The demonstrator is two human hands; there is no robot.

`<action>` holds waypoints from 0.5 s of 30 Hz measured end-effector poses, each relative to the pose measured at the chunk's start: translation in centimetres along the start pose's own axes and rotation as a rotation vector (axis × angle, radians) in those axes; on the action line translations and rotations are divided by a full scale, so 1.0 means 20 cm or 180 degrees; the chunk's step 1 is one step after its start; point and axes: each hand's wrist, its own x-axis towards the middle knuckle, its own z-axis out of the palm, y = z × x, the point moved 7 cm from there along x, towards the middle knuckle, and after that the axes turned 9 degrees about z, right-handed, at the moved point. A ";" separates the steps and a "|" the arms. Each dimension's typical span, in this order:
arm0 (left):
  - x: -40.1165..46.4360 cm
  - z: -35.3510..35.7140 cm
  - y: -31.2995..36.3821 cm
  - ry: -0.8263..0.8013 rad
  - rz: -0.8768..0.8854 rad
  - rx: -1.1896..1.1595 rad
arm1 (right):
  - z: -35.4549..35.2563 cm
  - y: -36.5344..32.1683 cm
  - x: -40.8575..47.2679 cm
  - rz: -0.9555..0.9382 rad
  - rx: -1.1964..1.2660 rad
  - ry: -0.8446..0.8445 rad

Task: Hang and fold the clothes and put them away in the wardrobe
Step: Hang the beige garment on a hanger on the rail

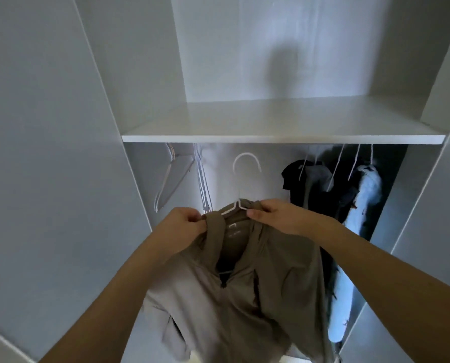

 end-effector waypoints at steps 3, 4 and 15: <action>-0.11 -0.02 -0.16 0.0060 -0.0700 -0.0564 | 0.09 0.03 0.06 0.0033 -0.0226 -0.0127; -0.14 -0.02 -0.19 0.0129 -0.0825 -0.0703 | 0.12 0.04 0.08 0.0044 -0.0256 -0.0147; -0.15 0.17 -0.40 0.0714 -0.1411 -0.1174 | 0.20 0.10 0.25 0.0423 0.0016 0.0112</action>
